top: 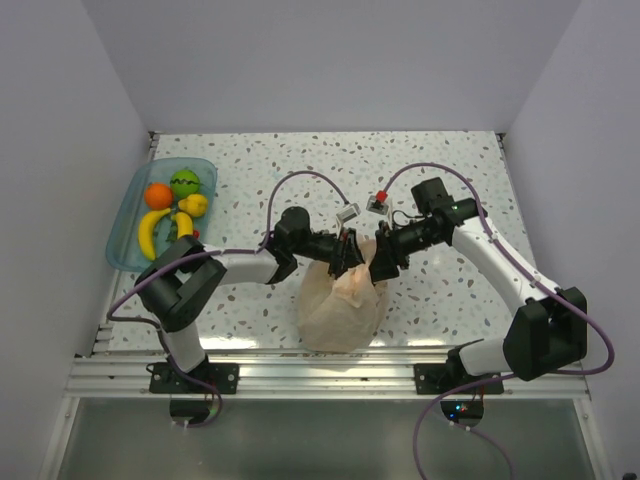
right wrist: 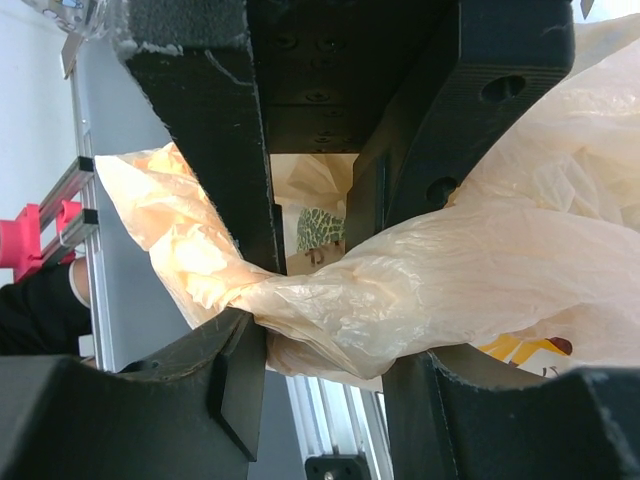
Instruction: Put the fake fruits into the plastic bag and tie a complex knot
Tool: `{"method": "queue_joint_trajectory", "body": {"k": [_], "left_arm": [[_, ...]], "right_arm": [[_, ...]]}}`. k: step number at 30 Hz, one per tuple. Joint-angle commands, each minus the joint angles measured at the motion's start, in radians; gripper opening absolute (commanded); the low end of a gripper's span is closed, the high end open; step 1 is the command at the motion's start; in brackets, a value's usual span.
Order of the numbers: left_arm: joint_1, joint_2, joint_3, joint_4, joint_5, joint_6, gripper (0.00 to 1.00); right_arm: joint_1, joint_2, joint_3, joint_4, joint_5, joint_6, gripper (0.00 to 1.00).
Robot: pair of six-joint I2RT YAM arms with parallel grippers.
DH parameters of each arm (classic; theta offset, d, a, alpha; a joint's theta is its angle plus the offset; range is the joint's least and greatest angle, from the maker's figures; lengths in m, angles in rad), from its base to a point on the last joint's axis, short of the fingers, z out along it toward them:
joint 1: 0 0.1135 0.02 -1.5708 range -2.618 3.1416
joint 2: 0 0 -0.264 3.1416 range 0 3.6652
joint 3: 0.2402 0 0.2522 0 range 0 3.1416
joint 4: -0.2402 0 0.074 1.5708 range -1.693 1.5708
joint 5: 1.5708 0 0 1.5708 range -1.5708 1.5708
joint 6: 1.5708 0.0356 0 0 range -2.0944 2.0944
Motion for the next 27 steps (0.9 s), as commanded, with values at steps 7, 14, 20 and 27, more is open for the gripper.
{"method": "queue_joint_trajectory", "body": {"k": [7,14,20,27], "left_arm": [[0.037,-0.072,0.026,-0.077,0.018,0.090,0.45],[0.040,-0.085,0.019,-0.105,0.019,0.119,0.40],[0.038,-0.056,0.033,0.003,0.028,0.041,0.01],[0.038,-0.042,0.042,0.063,0.025,-0.008,0.00]], "right_arm": [[0.011,0.000,0.040,-0.048,-0.025,-0.057,0.00],[0.009,-0.003,0.035,-0.048,-0.029,-0.057,0.00],[0.009,0.009,0.041,-0.078,-0.033,-0.083,0.32],[0.011,0.005,0.006,-0.078,-0.005,-0.131,0.54]]}}
